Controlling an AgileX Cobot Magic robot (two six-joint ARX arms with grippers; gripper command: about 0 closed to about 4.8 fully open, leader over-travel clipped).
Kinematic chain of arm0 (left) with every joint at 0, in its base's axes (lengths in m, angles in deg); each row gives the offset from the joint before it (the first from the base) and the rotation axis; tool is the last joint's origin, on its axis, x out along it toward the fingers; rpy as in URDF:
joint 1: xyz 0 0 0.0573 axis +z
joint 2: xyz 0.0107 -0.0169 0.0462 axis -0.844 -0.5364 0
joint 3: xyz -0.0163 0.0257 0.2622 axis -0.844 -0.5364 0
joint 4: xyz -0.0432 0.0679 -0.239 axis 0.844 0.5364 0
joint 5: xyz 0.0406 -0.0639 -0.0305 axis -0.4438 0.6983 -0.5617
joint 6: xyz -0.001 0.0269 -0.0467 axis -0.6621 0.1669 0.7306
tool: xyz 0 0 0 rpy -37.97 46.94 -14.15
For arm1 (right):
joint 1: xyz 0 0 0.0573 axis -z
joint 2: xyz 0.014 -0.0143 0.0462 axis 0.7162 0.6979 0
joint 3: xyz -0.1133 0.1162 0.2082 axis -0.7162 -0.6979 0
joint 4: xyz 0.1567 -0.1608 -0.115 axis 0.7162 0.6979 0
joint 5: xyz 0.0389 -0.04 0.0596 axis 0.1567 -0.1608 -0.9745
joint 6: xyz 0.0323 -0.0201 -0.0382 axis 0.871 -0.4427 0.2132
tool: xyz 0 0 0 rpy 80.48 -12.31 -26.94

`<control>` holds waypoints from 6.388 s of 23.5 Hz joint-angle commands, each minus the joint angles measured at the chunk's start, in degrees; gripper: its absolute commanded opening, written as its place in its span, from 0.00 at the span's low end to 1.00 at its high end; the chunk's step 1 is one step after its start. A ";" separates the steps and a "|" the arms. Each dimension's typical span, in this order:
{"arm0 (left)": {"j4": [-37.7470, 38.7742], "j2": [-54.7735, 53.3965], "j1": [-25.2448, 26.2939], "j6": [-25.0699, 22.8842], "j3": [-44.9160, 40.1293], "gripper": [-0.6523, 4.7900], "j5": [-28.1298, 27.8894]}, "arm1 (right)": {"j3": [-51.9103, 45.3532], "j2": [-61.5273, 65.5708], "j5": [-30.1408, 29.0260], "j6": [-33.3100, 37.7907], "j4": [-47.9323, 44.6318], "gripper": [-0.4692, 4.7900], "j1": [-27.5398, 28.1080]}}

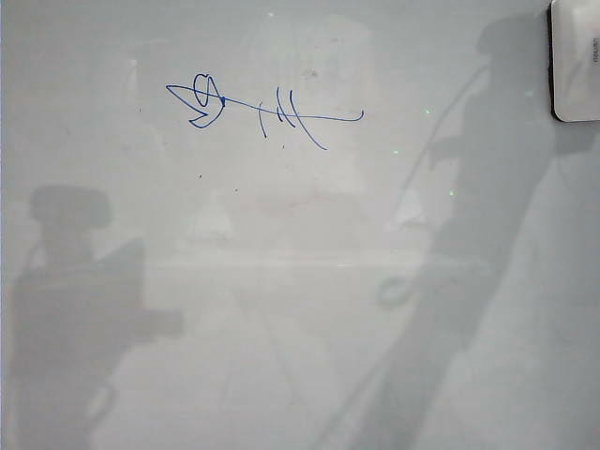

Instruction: Grab the whiteboard eraser that is attached to the surface of the whiteboard and use it to clean the writing on the whiteboard.

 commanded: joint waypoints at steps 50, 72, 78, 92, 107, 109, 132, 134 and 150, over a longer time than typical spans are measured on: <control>1.07 -0.02 0.00 -1.22 0.31 0.11 -1.57 | -13.94 16.52 9.14 2.16 -39.87 1.00 -5.20; 1.53 -0.02 0.00 -1.42 0.28 0.11 -2.16 | -13.31 18.91 10.36 1.46 -40.85 0.54 -6.19; 1.53 -0.02 0.00 -2.58 0.28 0.11 -3.04 | -13.31 14.58 12.92 -2.12 -36.20 0.49 -10.25; 1.46 -0.02 0.00 -8.85 0.31 0.11 -9.88 | 2.84 28.24 36.85 -14.78 -26.80 0.49 -50.80; 1.38 -0.02 0.00 -9.38 0.31 0.11 -8.20 | 3.04 36.85 47.58 -10.10 -30.91 0.49 -50.88; 1.42 -0.02 -0.02 -9.38 0.31 0.11 -8.20 | 0.37 36.57 47.43 -7.06 -33.92 0.49 -50.90; 0.96 -0.02 0.00 -9.20 0.31 0.11 -11.10 | -8.85 46.01 35.52 -2.49 -64.72 0.48 -43.67; 0.96 -0.02 0.00 -9.20 0.31 0.11 -11.19 | -7.96 47.15 34.38 -2.40 -65.40 0.48 -43.89; 0.98 -0.02 0.00 -9.16 0.28 0.11 -11.06 | 11.19 59.52 32.00 0.26 -61.46 0.48 -50.77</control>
